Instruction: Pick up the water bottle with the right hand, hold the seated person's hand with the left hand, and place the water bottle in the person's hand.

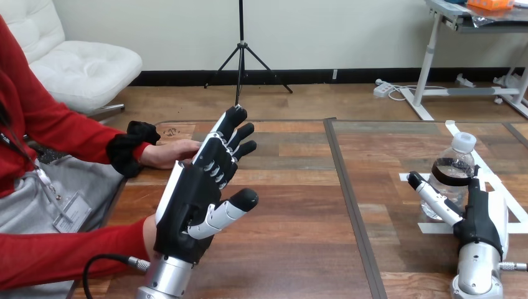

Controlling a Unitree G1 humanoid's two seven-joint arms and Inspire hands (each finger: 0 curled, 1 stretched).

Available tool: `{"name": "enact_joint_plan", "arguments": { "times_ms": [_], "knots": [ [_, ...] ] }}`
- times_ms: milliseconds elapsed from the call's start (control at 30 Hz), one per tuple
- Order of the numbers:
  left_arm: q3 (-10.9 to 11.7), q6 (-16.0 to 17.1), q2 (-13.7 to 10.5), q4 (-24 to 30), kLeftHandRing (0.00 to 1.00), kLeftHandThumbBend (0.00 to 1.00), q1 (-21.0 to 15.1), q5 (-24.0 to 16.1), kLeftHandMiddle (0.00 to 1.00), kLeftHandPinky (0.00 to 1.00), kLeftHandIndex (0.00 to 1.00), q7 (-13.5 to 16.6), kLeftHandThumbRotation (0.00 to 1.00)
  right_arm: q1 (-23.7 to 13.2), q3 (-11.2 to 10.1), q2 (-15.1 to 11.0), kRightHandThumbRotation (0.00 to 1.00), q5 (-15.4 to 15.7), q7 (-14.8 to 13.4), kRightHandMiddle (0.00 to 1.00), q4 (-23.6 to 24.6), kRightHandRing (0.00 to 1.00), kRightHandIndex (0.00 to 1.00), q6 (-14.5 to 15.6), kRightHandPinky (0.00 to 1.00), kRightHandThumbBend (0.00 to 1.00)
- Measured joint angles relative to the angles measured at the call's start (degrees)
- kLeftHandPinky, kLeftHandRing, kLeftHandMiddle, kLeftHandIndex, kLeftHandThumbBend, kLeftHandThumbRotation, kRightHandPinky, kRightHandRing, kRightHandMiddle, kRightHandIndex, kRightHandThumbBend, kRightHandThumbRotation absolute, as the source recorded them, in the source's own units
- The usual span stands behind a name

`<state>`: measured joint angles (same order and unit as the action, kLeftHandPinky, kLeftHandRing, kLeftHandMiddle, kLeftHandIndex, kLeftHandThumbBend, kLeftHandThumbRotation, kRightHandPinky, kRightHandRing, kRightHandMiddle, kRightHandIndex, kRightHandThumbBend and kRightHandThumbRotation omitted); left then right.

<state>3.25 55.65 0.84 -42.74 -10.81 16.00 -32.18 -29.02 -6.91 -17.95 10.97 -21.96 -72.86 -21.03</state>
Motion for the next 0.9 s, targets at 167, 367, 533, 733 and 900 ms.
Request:
{"name": "enact_joint_plan", "arguments": {
  "times_ms": [167, 367, 533, 733, 900],
  "knots": [
    [0.02, -0.14, -0.12, 0.49, 0.93, 1.0, 0.1, 0.2, 0.96, 0.87, 0.93, -0.11, 0.58, -0.4, -0.01, 0.0, 0.62, 0.0, 0.04, 1.0, -0.3, 0.99, 1.0, 0.15, 0.9, 1.0],
    [0.02, -0.14, -0.26, 0.72, 0.92, 1.0, 0.23, 0.19, 0.95, 0.86, 0.93, -0.06, 0.58, -0.8, -0.03, 0.0, 0.6, -0.02, 0.17, 1.0, -0.58, 1.0, 1.0, 0.37, 0.91, 1.0],
    [0.02, -0.18, -0.43, 0.88, 0.92, 1.0, 0.45, 0.19, 0.95, 0.86, 0.93, -0.05, 0.58, -1.08, -0.19, 0.0, 0.58, -0.37, 0.89, 1.0, -0.84, 1.0, 1.0, 0.37, 0.94, 1.0],
    [0.0, -0.61, -0.61, 2.03, 0.92, 1.0, 1.27, 0.2, 0.95, 0.85, 0.93, -0.08, 0.58, -1.59, -0.54, 0.0, 0.57, -1.56, 1.84, 1.0, -1.25, 1.0, 1.0, 0.55, 0.95, 1.0],
    [0.0, -1.07, -0.66, 2.88, 0.92, 1.0, 1.84, 0.21, 0.95, 0.86, 0.93, -0.07, 0.57, -2.11, -0.8, 0.0, 0.54, -2.09, 2.29, 1.0, -1.53, 1.0, 1.0, 0.65, 0.96, 1.0]
  ]
}}
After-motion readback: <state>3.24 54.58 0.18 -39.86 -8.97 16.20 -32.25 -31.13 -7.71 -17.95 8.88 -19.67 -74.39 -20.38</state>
